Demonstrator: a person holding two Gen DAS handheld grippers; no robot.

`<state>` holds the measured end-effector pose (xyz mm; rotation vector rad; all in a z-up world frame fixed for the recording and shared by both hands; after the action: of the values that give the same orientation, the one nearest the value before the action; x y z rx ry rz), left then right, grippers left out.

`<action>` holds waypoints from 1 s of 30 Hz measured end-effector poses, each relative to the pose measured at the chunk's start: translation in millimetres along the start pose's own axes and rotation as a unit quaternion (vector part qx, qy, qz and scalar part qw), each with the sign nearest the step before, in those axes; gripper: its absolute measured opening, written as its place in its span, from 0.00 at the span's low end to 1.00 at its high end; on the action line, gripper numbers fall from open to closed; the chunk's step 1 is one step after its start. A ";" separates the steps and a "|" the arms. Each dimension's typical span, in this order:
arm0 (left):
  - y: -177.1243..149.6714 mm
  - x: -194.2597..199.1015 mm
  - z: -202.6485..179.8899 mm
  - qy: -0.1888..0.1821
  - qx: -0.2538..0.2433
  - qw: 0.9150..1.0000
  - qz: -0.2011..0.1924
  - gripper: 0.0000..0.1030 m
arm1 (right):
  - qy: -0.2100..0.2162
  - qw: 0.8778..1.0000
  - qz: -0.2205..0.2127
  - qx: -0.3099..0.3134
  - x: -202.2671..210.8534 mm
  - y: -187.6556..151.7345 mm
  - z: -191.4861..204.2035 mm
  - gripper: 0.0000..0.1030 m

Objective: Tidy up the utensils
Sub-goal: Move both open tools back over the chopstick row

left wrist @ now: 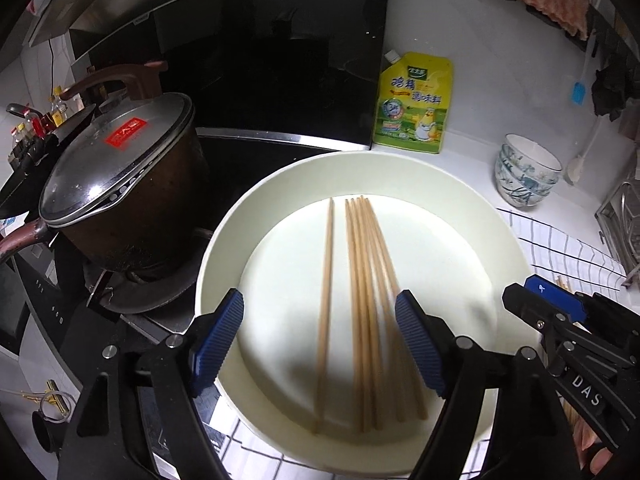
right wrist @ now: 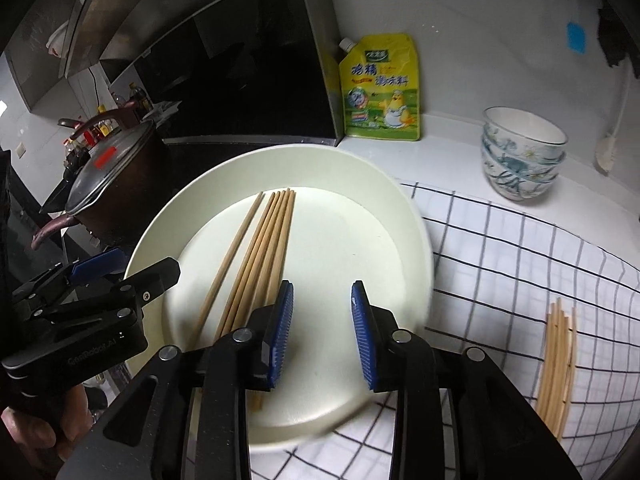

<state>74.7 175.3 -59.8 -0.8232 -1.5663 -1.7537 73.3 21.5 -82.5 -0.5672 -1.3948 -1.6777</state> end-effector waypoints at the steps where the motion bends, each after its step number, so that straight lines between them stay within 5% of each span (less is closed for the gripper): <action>1: 0.0 2.6 -2.0 -0.001 0.000 1.000 -0.002 0.75 | -0.001 1.000 -0.002 -0.001 3.9 -0.8 -1.7 0.29; 16: -8.1 41.1 -77.5 -0.045 -0.026 0.998 -0.024 0.82 | -0.036 0.999 -0.033 -0.023 75.7 -29.1 -60.3 0.35; 30: -22.0 49.9 -174.4 -0.091 -0.079 0.992 -0.020 0.86 | -0.104 0.990 -0.035 -0.088 124.4 -73.3 -166.6 0.45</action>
<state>20.8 1.1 -49.4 -1.0626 -1.5824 -1.8956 -24.3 -175.8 -70.9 -0.8212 -1.4336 -1.8525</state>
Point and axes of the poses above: each gripper's, at about its wrist camera, not at the fingertips, and x roughly against the way its jaws point, z to its left, y to its top, the point moved 3 cm from there along -x, roughly the way its jaws point, and after that the axes turned 10 degrees about -x, right-handed, at the moved point
